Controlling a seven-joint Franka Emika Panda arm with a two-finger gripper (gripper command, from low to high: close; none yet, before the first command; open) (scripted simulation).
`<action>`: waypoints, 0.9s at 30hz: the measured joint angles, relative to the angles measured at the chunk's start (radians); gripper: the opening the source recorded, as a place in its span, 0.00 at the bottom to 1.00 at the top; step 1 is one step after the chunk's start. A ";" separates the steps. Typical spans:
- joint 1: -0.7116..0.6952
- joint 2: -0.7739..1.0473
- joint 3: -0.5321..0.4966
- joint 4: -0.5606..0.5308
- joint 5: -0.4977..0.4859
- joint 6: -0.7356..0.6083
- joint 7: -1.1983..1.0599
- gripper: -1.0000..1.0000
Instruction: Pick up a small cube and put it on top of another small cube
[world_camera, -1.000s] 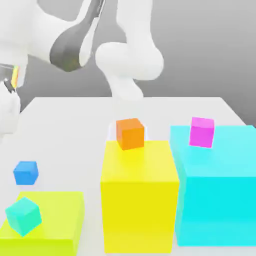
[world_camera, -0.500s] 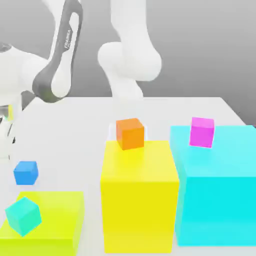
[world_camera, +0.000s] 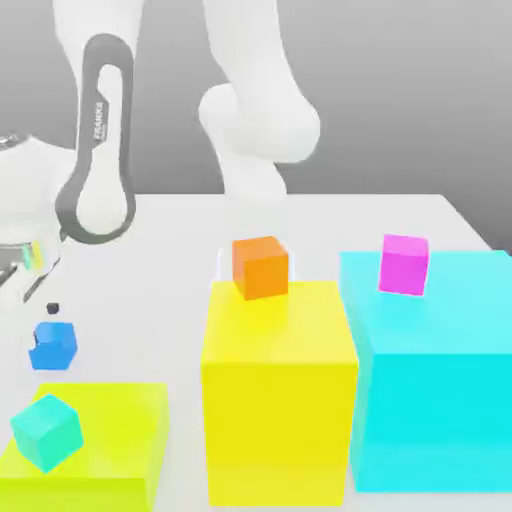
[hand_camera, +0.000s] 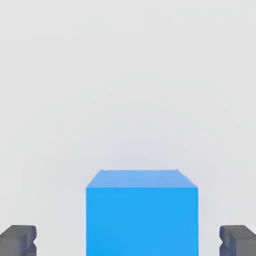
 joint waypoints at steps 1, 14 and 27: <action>-0.004 0.021 0.004 0.002 0.004 0.017 -0.004 0.50; -0.004 -0.003 0.003 0.000 -0.005 -0.001 0.004 0.00; 0.040 -0.220 -0.026 0.051 -0.207 -0.250 0.371 0.00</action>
